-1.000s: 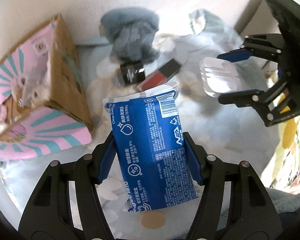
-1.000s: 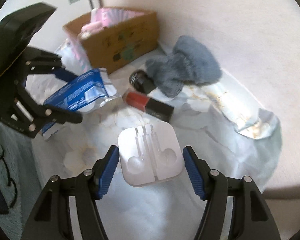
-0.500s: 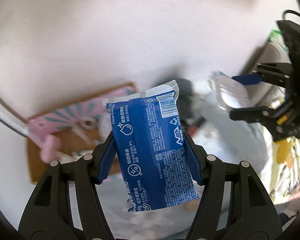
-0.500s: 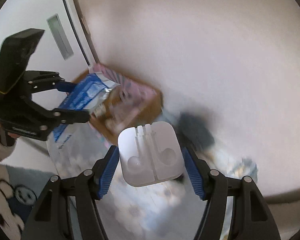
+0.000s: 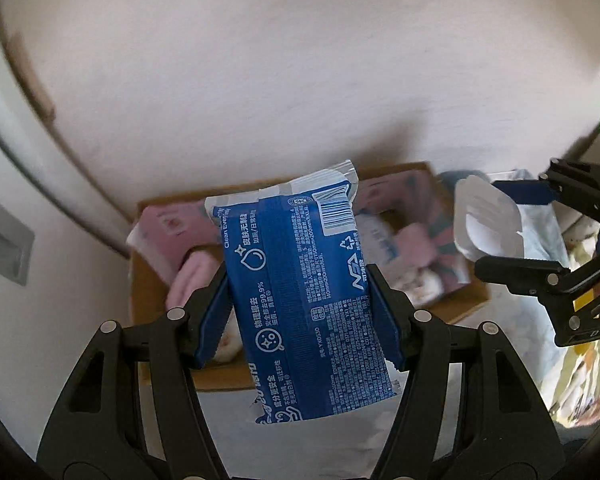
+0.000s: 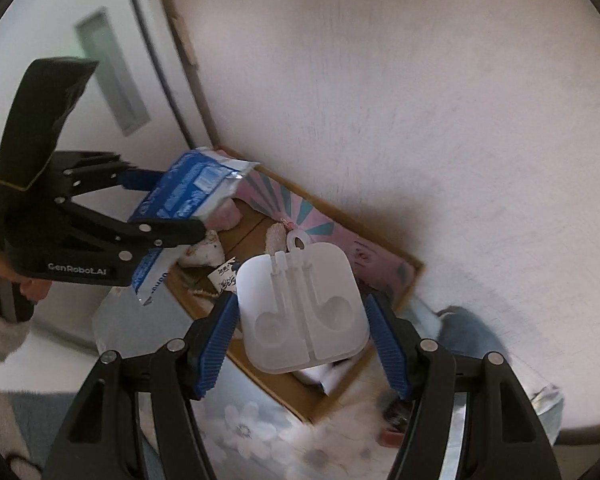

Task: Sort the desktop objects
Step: 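Carry blue tissue pack and earphone case into the box and release both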

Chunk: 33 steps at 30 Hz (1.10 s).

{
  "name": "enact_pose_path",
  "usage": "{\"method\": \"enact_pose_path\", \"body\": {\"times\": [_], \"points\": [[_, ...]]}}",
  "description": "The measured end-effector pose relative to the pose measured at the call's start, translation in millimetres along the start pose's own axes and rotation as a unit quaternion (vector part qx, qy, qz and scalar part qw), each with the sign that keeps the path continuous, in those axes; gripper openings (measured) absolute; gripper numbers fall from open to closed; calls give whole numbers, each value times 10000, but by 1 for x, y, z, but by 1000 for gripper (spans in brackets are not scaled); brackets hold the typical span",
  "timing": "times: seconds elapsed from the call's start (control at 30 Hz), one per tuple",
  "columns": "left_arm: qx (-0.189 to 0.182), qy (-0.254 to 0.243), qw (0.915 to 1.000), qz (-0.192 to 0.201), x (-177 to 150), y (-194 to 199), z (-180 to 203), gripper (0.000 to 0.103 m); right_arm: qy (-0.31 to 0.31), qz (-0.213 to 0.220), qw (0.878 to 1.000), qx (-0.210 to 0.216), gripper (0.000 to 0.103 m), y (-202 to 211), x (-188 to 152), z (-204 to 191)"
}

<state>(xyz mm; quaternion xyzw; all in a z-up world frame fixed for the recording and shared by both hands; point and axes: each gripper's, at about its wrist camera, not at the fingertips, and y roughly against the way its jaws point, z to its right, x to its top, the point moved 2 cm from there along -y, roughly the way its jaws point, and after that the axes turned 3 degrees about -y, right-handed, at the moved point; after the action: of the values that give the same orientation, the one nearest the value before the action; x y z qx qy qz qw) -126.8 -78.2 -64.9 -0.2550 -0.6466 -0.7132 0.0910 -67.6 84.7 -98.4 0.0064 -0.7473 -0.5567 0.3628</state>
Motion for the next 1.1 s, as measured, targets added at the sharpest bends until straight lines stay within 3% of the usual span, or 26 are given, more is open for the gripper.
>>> {"method": "enact_pose_path", "body": {"times": [0.2,0.5,0.57,0.63,0.67,0.87,1.1], "points": [[24,199,9996,-184,-14,-18,-32,60,22,-309,9995,-17,62,-32,5,-16],[-25,292,9990,-351,-33,-33,-47,61,-123,-551,9984,80,62,-59,3,-23],[-81,313,9990,-324,-35,-28,-44,68,-181,-688,9974,135,63,-64,2,-22],[-90,286,9992,-266,-37,-28,-48,98,-209,-741,9969,127,77,-66,1,-23],[-30,260,9995,-175,-37,-25,-48,101,-201,-693,9973,95,78,-64,0,-23],[153,101,9998,37,-31,-15,-40,102,-241,-334,9990,-163,82,-37,-7,-17],[38,-37,9997,248,-28,2,-16,102,-353,-127,9984,-432,82,-1,-14,-3]]}}
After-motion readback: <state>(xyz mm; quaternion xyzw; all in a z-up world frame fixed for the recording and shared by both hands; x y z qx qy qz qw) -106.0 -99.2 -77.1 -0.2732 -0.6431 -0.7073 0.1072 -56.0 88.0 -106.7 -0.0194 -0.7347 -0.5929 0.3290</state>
